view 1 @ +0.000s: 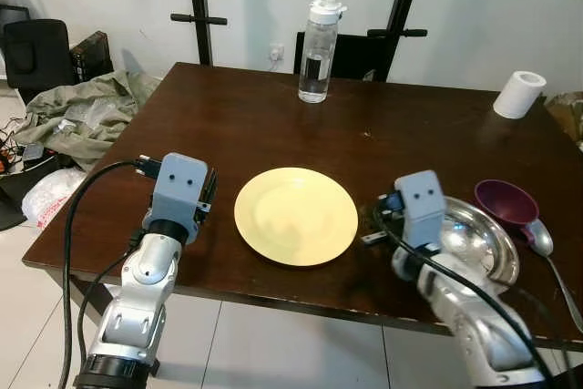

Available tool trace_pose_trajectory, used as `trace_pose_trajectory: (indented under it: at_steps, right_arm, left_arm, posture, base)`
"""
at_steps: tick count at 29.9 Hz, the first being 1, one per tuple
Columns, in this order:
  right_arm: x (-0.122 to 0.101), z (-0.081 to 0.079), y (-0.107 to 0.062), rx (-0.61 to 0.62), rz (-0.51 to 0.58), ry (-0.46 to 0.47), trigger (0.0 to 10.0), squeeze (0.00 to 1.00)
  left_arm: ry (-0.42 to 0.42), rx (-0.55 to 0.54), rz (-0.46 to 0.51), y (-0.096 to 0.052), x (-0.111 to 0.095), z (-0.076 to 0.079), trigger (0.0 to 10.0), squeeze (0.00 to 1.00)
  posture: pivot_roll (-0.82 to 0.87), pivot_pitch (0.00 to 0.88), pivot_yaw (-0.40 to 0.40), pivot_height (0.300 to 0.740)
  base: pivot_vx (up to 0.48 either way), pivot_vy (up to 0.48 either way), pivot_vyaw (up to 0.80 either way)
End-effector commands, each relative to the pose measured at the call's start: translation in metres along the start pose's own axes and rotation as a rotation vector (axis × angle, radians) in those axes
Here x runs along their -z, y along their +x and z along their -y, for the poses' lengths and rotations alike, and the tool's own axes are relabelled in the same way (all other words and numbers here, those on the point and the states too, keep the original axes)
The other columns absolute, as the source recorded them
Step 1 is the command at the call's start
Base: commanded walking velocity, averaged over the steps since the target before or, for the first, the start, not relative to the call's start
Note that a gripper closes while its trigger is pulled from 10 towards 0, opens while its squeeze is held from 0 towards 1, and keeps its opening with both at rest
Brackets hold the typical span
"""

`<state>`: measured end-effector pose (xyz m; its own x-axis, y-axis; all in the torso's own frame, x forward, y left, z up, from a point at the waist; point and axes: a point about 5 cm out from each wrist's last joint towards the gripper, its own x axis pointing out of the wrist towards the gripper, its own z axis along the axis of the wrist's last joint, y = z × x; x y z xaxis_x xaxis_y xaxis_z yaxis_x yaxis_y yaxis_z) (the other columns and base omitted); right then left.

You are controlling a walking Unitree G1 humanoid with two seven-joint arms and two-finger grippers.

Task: Setting the table

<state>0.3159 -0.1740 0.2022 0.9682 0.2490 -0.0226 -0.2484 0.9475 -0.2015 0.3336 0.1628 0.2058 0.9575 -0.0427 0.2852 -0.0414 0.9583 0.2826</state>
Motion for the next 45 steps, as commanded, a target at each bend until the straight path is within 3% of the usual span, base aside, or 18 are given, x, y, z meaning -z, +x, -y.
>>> trace_pose_trajectory:
  at_steps: [1,8,13,14,15,20,29,31,32,33,34,45]
  right_arm:
    - [0.002,0.002,-0.007,0.009,-0.027,-0.023,10.0,1.00]
    - [0.006,-0.009,-0.028,-0.059,-0.101,-0.029,10.0,1.00]
    - [0.015,-0.016,-0.032,-0.096,-0.145,-0.044,10.0,1.00]
    - [0.016,-0.016,-0.031,-0.091,-0.152,-0.052,10.0,0.74]
    - [0.019,-0.014,-0.029,-0.079,-0.162,-0.071,10.0,0.00]
    - [0.027,-0.005,-0.020,0.007,-0.213,-0.140,10.0,0.00]
    - [0.034,0.005,-0.017,0.086,-0.247,-0.149,10.0,0.00]
    - [0.040,0.002,-0.017,0.064,-0.272,-0.149,6.5,0.00]
    - [0.044,0.001,-0.017,0.058,-0.286,-0.151,3.8,0.00]
    - [0.046,0.000,-0.018,0.055,-0.296,-0.153,3.8,0.00]
    - [0.050,-0.001,-0.018,0.044,-0.309,-0.152,0.0,0.00]
    - [0.058,-0.007,-0.016,-0.003,-0.339,-0.169,0.0,0.00]
  left_arm:
    - [-0.004,0.000,-0.023,-0.002,0.007,0.000,10.0,0.00]
    - [-0.008,0.006,-0.025,-0.001,0.008,0.002,10.0,0.00]
    - [-0.013,0.011,-0.024,0.000,0.008,0.005,10.0,0.00]
    - [-0.014,0.011,-0.024,0.000,0.008,0.005,10.0,0.00]
    - [-0.015,0.012,-0.024,0.000,0.008,0.006,10.0,0.00]
    - [-0.015,0.007,-0.025,-0.002,0.009,0.005,10.0,0.00]
    - [-0.009,-0.004,-0.028,-0.004,0.010,0.001,10.0,0.00]
    - [-0.009,-0.004,-0.029,-0.005,0.010,0.001,10.0,0.00]
    - [-0.009,-0.005,-0.030,-0.005,0.010,0.001,10.0,0.00]
    - [-0.009,-0.005,-0.031,-0.005,0.011,0.001,10.0,0.00]
    - [-0.009,-0.005,-0.031,-0.005,0.010,0.001,10.0,0.00]
    - [-0.010,-0.009,-0.031,-0.005,0.010,0.001,10.0,0.00]
  posture:
    - [0.02,0.109,0.044,0.740]
    - [0.01,0.109,0.044,0.740]
    - [0.00,0.114,0.045,0.740]
    - [0.00,0.115,0.043,0.740]
    - [0.00,0.115,0.043,0.740]
    - [0.01,0.123,0.035,0.740]
    - [0.01,0.126,0.034,0.740]
    - [0.01,0.127,0.034,0.740]
    - [0.01,0.127,0.034,0.740]
    - [0.01,0.129,0.035,0.740]
    - [0.01,0.129,0.034,0.740]
    - [0.01,0.133,0.030,0.740]
  base:
    - [0.000,0.000,0.00]
    - [0.000,0.000,0.00]
    - [0.000,0.000,0.00]
    - [0.000,0.000,0.00]
    - [0.000,0.000,0.00]
    - [0.000,0.000,0.00]
    - [0.000,0.000,0.00]
    - [0.000,0.000,0.00]
    - [0.000,0.000,0.00]
    - [0.000,0.000,0.00]
    - [0.000,0.000,0.00]
    - [0.000,0.000,0.00]
